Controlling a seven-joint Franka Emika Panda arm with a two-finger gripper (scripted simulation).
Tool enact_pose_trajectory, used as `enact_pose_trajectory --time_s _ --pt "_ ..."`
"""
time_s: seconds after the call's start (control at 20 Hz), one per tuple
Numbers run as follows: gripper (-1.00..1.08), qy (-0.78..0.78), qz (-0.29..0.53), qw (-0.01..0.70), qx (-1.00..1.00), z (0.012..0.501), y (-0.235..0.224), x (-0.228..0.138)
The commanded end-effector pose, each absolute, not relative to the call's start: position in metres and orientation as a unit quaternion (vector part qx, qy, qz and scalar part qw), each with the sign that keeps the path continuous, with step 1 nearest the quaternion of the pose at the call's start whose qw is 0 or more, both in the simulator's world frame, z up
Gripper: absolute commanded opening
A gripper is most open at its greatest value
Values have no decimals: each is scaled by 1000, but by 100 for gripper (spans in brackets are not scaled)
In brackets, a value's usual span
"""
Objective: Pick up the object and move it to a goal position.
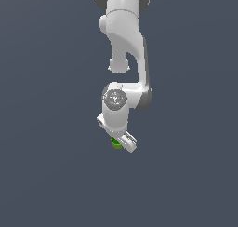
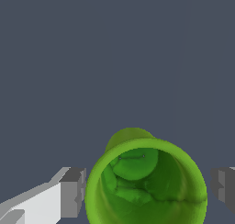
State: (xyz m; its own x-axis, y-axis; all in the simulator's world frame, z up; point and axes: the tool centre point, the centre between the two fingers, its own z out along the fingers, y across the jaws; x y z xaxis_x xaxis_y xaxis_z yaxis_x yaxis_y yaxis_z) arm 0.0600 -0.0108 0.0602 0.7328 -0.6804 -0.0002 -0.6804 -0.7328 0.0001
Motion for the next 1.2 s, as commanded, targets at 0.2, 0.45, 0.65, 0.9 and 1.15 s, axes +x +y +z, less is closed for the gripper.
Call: enact_pose_trajectory --time_s 0.2,0.45,0.65,0.9,1.15 --pt "100 -366 0 0 931 42 -11 61" --pt "-100 -366 0 0 931 43 -11 61" --pt "-100 -366 0 0 931 43 -11 61" --pt "-100 -366 0 0 931 43 -10 61" --pt "-100 -366 0 0 931 45 -8 56"
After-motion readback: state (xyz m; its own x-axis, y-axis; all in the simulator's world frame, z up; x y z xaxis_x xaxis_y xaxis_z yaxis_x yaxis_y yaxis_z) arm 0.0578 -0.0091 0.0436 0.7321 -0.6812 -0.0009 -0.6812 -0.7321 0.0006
